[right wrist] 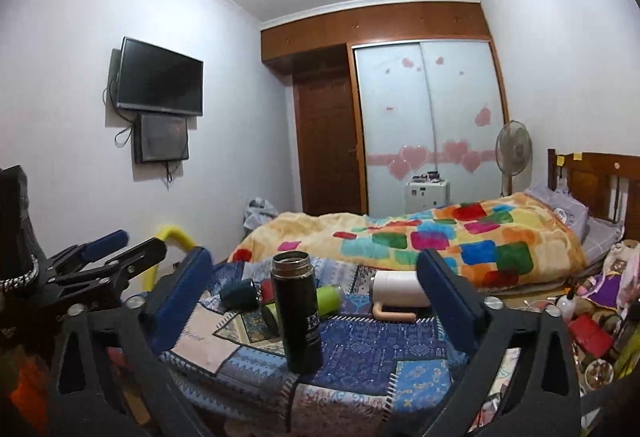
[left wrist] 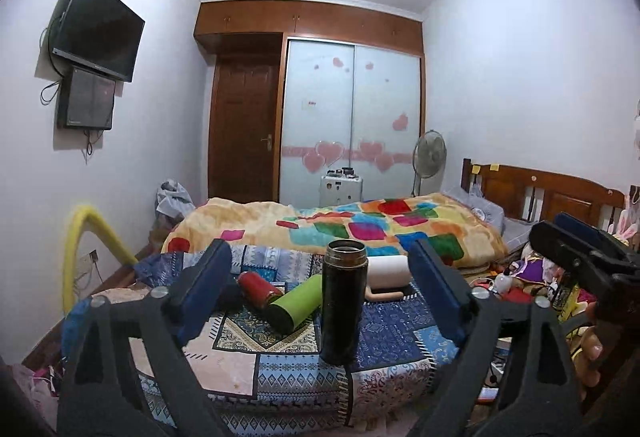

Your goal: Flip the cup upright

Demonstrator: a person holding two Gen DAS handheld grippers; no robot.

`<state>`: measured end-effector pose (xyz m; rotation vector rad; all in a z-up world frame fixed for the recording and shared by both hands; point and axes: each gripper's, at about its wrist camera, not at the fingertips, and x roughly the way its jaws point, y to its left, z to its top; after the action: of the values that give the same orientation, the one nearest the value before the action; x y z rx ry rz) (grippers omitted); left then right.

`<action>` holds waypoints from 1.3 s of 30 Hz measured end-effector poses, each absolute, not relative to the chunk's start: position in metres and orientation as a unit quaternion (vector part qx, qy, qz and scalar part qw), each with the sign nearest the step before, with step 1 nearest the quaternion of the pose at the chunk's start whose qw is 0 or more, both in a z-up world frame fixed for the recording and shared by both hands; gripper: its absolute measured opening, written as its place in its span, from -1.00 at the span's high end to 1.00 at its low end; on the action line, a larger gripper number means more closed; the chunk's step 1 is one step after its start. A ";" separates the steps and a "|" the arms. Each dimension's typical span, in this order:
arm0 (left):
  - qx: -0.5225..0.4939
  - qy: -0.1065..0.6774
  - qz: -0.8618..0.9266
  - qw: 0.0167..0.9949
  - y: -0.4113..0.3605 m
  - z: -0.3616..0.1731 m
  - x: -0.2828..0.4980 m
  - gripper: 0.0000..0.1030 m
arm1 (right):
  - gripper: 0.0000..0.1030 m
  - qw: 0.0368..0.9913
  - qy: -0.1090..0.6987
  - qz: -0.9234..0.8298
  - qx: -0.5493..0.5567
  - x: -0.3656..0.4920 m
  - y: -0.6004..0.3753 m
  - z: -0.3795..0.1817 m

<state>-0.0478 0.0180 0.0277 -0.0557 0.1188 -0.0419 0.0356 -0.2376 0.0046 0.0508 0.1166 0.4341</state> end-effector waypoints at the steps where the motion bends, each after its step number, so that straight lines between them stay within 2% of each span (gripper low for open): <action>1: -0.028 0.057 -0.020 0.998 0.018 0.028 -0.052 -0.89 | -1.00 0.976 0.057 0.210 0.022 0.033 -0.236 0.004; 5: -0.021 0.041 -0.008 0.999 0.016 0.031 -0.066 -1.00 | -1.00 0.978 0.052 0.202 0.014 0.024 -0.236 0.002; 39: -0.013 0.043 -0.009 0.999 0.007 0.026 -0.068 -1.00 | -1.00 0.979 0.034 0.199 0.021 0.004 -0.242 0.001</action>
<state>-0.0680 0.0071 0.0258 -0.0267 0.0868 -0.0184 0.0043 -0.2420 0.0007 0.0423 0.0694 0.4013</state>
